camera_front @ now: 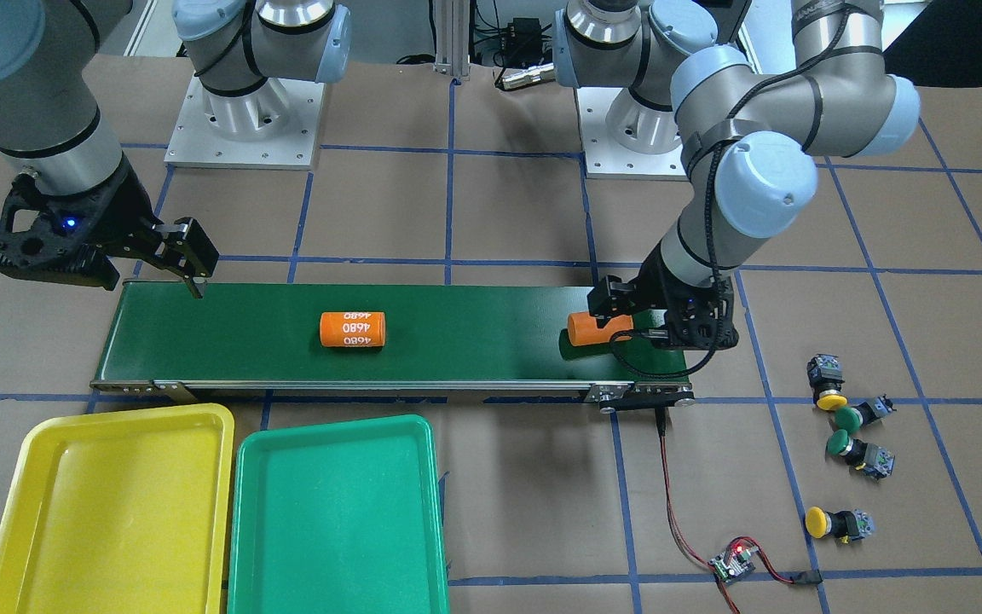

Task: Sort buttons by color to trays
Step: 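Place the second orange cylinder on the belt's near end and open, then return the left gripper to the pile and grasp a yellow-capped button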

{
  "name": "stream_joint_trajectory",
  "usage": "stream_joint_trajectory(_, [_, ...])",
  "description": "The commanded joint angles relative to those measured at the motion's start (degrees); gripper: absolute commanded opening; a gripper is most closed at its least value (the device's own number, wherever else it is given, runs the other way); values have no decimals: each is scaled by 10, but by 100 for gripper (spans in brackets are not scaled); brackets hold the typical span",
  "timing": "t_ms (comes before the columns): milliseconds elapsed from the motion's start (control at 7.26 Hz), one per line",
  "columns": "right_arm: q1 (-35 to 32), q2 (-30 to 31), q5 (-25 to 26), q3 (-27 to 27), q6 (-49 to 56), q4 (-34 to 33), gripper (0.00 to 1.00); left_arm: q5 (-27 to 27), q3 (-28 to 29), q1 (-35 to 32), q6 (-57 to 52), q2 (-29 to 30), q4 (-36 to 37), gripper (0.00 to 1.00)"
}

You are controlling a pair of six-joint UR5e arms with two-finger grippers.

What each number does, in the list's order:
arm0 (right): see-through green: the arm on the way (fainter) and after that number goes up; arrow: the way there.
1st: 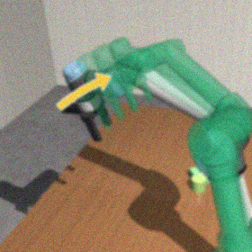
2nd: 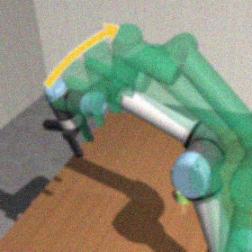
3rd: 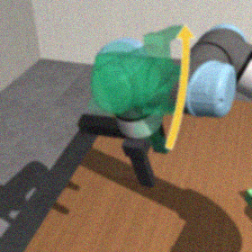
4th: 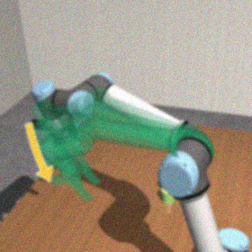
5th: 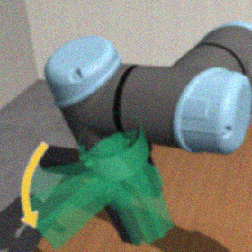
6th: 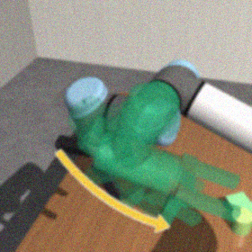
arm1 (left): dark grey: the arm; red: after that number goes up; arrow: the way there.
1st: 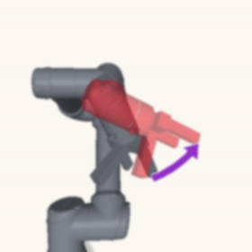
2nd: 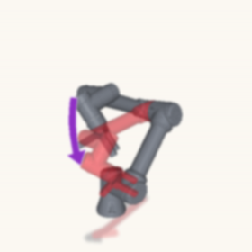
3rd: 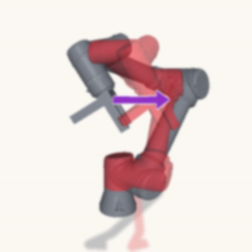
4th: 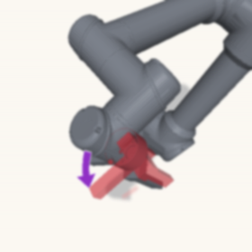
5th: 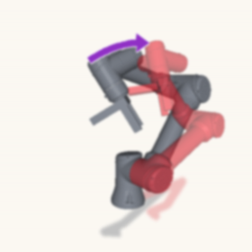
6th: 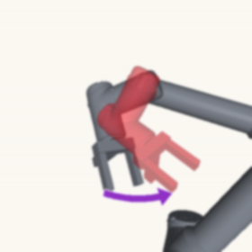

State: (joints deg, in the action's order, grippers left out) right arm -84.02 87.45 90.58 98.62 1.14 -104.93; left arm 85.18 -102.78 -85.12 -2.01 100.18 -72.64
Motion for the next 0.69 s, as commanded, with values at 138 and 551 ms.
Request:
stream_joint_trajectory(138, [0, -10, -1, 2, 0, -5, 100, 4, 120, 119, -98, 107, -28, 100])
stream_joint_trajectory(551, [4, -47, -1, 2, -2, -8, 100, 28, 317, 149, -143, 278, 32, 100])
